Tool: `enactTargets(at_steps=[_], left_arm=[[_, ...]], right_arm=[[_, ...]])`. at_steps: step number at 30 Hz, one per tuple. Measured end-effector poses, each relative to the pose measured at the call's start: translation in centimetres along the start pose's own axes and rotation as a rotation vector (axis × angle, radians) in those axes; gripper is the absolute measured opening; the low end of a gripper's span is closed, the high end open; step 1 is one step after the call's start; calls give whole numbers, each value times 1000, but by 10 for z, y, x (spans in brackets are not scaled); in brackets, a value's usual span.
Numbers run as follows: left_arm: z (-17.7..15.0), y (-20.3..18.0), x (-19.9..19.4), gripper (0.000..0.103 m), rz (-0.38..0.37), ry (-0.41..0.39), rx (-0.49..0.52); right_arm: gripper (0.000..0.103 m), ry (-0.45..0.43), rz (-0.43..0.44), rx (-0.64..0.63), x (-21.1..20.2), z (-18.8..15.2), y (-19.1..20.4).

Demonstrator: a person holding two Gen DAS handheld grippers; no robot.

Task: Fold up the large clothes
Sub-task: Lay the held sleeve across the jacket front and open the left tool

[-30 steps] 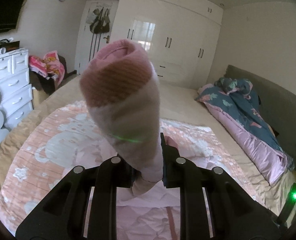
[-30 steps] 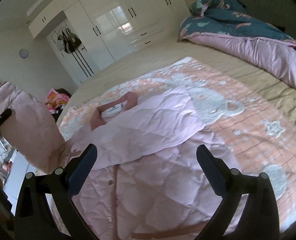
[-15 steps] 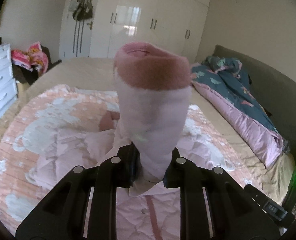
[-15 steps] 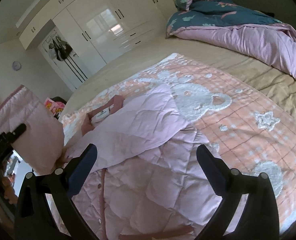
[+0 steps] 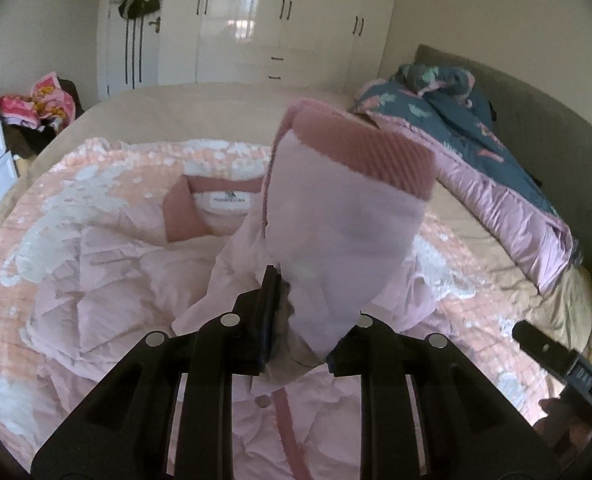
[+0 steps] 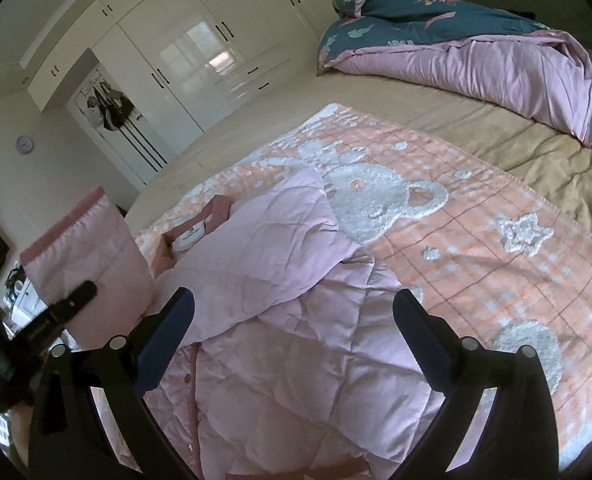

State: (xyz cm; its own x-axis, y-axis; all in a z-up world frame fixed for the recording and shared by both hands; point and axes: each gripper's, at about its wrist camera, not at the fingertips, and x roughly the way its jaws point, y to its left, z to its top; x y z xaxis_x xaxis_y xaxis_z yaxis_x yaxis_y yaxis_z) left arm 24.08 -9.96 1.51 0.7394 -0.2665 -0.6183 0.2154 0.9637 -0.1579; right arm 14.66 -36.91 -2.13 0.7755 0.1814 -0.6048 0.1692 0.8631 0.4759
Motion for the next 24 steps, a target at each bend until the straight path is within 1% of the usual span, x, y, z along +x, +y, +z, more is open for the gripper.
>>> enactTargets(at_steps=[6,9,12,13,15,16,17,18,20,22,24], left_arm=[[-16,-15,19,15,7,58,42],[-23,-20,28,19,5,87,58],[-32,-28,42,23,6,147,92],[-36,-30,47,27,6,173,101],[-43,-35,55,38,1,223,123],[-47,-38,58,51,0,245,138],[-49,-41,60,58,0,263,154],[-55,-46,65,61,4,296,191],[-61,-49,67,67,14,322,230],[-66,-48,67,71,10,342,231],[-69,-44,63,80,-1,359,213]], right_arm=[[99,15,1,31,5,0,-10],[99,18,-3,36,6,-1,-13],[99,16,-4,43,5,0,-16],[99,16,-3,48,4,1,-17],[99,15,2,58,3,1,-18],[99,15,3,63,3,2,-19],[99,15,4,68,2,2,-20],[99,16,7,74,1,3,-21],[99,21,23,95,0,4,-23],[99,20,34,103,-3,5,-22],[99,17,36,98,-5,5,-19]])
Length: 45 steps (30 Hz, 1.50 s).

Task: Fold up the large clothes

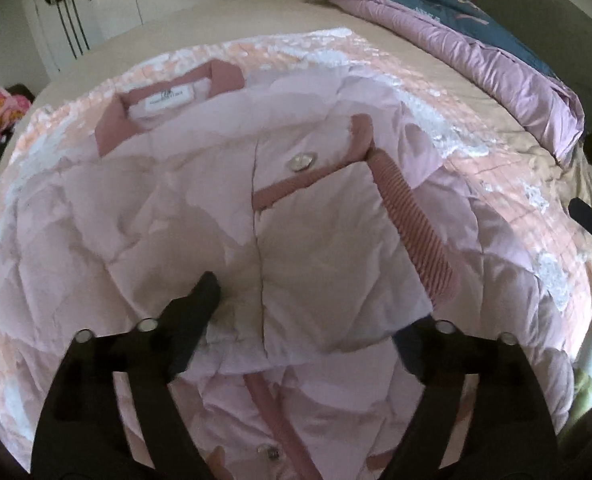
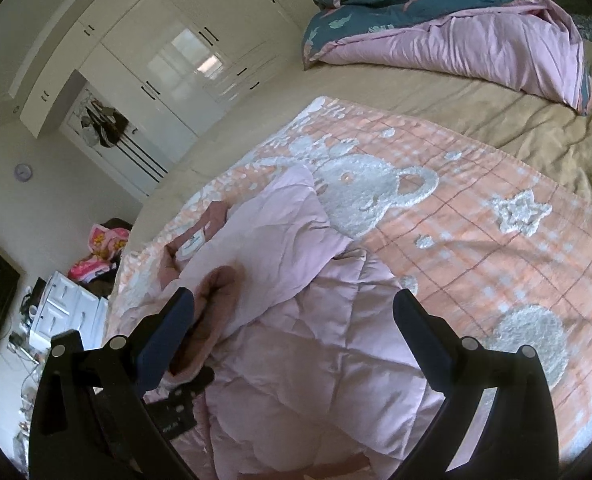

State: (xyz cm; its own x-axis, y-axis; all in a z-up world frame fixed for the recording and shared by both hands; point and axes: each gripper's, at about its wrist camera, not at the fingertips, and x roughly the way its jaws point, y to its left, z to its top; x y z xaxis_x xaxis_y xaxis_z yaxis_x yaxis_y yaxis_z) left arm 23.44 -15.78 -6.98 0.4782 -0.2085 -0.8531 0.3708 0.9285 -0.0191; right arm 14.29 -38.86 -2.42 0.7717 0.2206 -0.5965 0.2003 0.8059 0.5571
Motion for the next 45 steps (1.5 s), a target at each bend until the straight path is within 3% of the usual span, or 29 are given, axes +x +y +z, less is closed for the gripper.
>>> enactTargets(at_steps=[5,8,23,29,37,45], left_arm=[[-10,11,-17,93,-70,10,-33],[-13,25,-31,94,-92,-11,-86],[-41,123,-87,94,-4,-137,-286],[-55,158,-98,94,29,-166,-354],[-73,193,-101,94,48,-184,-436],[-89,206,-87,94,32,-172,-473]], right_arm=[[99,11,22,-3,-2,-2,10],[99,18,27,-20,-2,-5,21],[99,164,91,-46,30,-42,65],[99,207,73,-101,47,-61,83],[99,254,-33,-149,90,-86,88],[96,277,-25,-136,125,-102,84]])
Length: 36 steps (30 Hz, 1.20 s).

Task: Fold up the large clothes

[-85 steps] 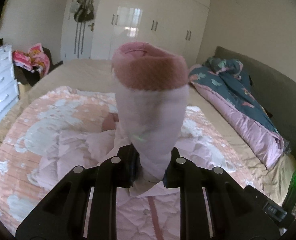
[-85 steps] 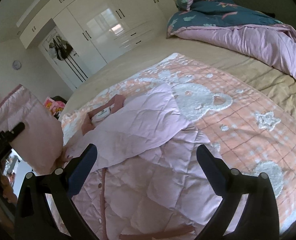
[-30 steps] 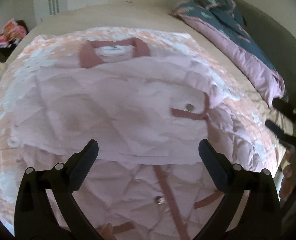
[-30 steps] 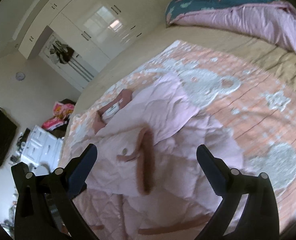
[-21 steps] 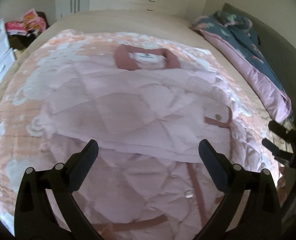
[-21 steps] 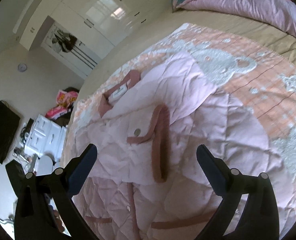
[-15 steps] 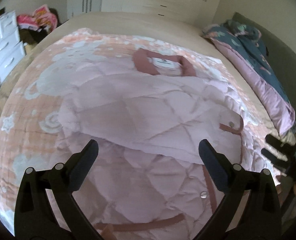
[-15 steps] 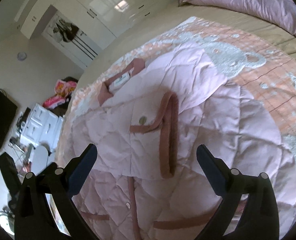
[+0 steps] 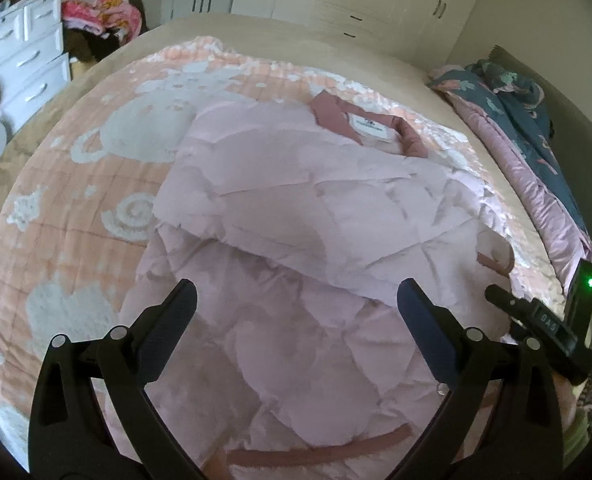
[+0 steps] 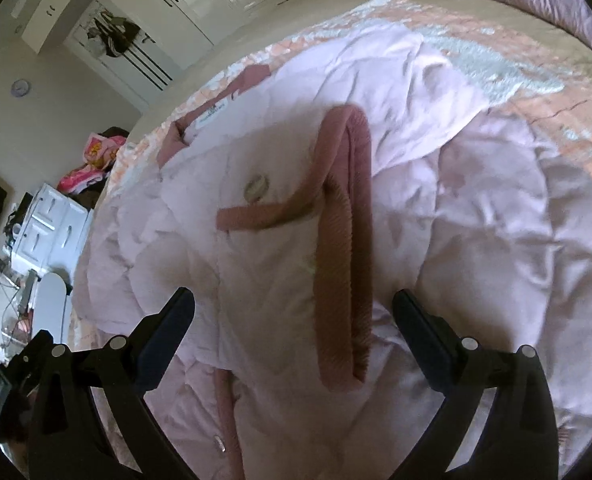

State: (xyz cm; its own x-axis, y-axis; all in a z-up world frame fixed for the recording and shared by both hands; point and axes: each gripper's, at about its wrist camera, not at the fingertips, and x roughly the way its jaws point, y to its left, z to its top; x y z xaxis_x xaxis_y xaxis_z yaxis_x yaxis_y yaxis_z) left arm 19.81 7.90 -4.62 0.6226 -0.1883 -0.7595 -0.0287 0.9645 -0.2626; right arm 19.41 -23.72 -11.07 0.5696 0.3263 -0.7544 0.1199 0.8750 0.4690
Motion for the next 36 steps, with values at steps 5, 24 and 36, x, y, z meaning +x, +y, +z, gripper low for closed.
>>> enactTargets(at_steps=[5,24,36], left_arm=[[-2,11,11,94,1,5,-43],[36,-8,20,94,-9,-32,-18],[55,-21,35,94,4,-27,41]], right_arm=[[48,-74,-61,-99,-1,-5,9],[16,-366,-34,-655,-79,95,100],[16,-246,-82,-545,-23,98,57]])
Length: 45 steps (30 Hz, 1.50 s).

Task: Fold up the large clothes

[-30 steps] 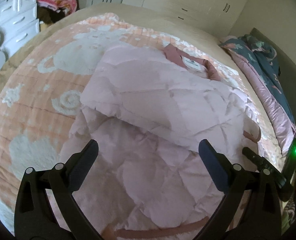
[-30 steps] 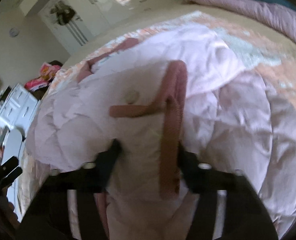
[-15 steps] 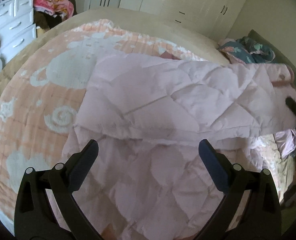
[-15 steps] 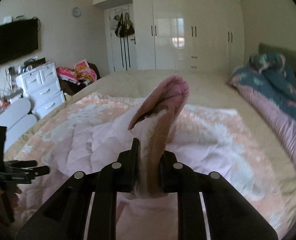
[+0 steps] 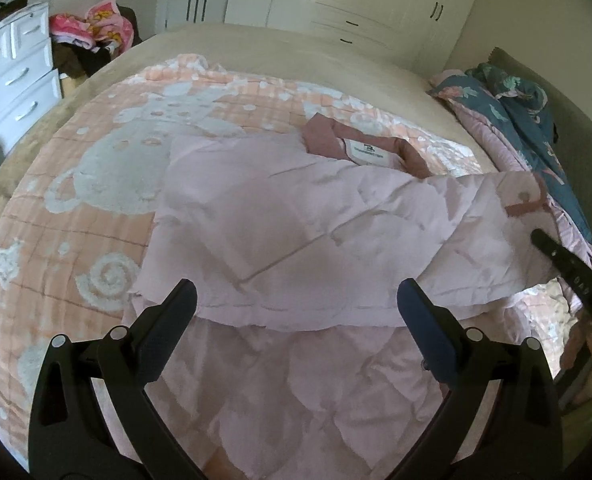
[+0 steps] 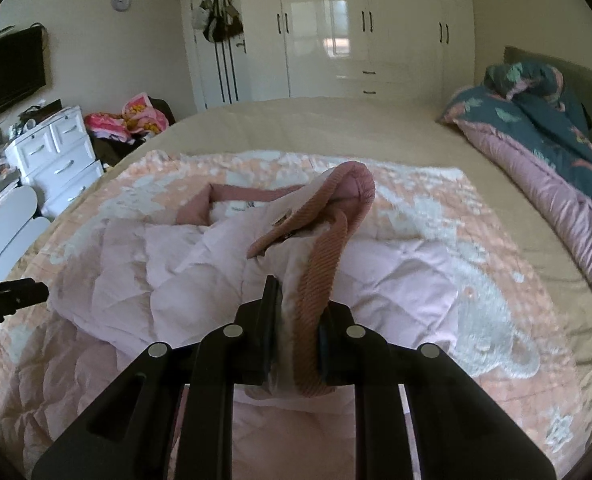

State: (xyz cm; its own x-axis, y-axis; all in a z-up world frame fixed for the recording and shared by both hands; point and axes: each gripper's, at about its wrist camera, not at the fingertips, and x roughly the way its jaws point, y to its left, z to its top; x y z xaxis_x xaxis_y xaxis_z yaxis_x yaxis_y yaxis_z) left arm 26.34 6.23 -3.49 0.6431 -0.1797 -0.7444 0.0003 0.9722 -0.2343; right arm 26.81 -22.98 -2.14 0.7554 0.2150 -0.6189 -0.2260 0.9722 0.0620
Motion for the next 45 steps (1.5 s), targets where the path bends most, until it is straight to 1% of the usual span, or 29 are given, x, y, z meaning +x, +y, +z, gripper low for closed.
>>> enactTargets(at_steps=[4,7,8,10,12,14,18,21,23,24,25,27,31,34,36,38,41,45], left_arm=[[3,-3,4,94,-1,1,8],[6,-3,9,94,4,8,9],[7,-4,11,94,4,10,9],[9,-5,17,94,10,16,13],[11,-6,24,94,20,23,17],[12,-6,29,94,20,30,12],[13,-3,45,94,25,63,13],[11,9,61,94,58,97,-13],[10,17,69,94,49,120,-36],[10,19,72,94,48,128,-38],[9,20,76,94,53,134,-32],[8,21,80,94,56,137,-22],[5,23,82,94,50,129,-17],[4,24,80,94,39,121,-19],[3,24,80,94,40,117,-12],[3,23,80,94,39,115,-11],[1,20,74,94,36,114,-13],[-2,19,56,94,29,110,-33]], right_arm=[[17,21,-10,9,7,-5,-1],[22,40,-19,23,12,-8,-3],[25,51,-23,32,14,-10,-5],[34,66,-33,52,14,-12,-8],[53,74,-35,66,12,-13,-10],[61,70,-61,73,7,-14,-10],[64,42,-69,64,-4,-14,-6],[68,35,-39,50,-7,-12,4],[70,39,-22,17,-4,-9,16],[73,45,-13,-1,-2,-7,23],[74,52,-2,-20,2,-6,30],[77,79,20,-56,11,-5,45],[77,147,54,-123,34,-7,75],[77,193,66,-126,48,-11,85],[78,262,67,-101,65,-17,86],[80,306,59,-98,80,-25,86],[83,320,37,-121,96,-39,88],[83,297,23,-101,98,-46,87]])
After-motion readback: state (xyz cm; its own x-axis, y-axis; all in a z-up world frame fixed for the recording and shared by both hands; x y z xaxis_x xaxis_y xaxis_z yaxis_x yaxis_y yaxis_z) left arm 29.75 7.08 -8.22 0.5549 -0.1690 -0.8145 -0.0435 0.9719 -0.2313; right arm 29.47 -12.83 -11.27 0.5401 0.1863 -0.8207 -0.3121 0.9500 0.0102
